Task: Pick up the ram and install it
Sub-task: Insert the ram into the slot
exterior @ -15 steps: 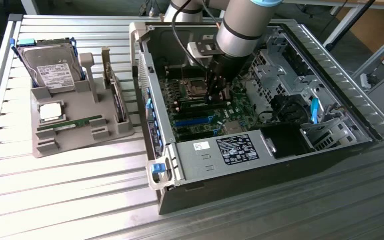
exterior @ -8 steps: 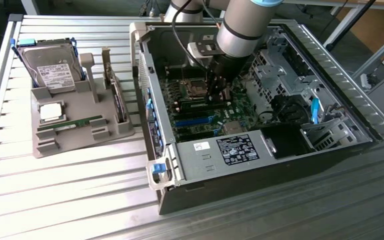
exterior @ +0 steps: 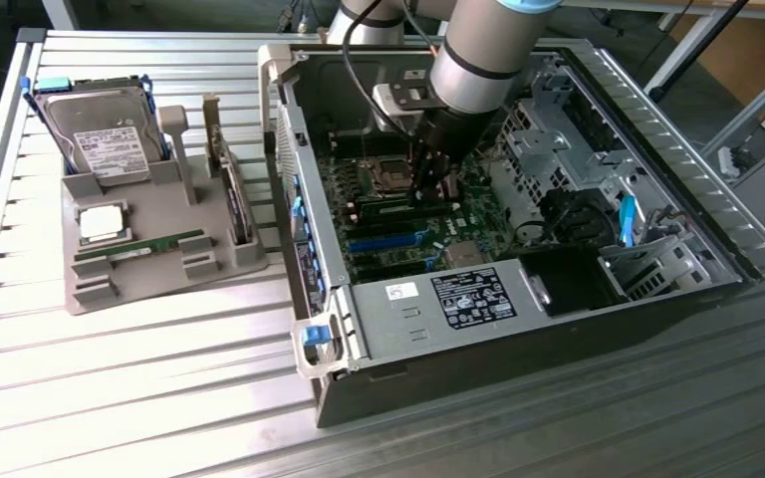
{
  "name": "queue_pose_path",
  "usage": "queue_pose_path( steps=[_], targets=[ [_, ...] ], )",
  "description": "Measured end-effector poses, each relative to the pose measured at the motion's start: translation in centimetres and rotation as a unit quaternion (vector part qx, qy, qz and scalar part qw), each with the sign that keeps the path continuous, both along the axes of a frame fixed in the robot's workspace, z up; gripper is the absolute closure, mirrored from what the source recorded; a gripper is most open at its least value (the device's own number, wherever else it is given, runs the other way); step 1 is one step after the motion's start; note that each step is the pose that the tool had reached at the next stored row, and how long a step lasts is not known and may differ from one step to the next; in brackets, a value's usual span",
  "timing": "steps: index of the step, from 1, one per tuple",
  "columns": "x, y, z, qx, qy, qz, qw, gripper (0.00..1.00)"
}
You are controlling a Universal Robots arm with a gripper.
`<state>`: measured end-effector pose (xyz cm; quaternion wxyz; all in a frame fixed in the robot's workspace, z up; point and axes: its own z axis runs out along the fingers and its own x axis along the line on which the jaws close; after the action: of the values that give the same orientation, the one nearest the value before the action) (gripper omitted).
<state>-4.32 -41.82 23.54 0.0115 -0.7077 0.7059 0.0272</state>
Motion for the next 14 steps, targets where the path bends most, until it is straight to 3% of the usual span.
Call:
queue_pose_path(
  steps=[14],
  targets=[
    [-0.25,0.07,-0.21,0.0001,0.0,0.0,1.0,0.89]
  ],
)
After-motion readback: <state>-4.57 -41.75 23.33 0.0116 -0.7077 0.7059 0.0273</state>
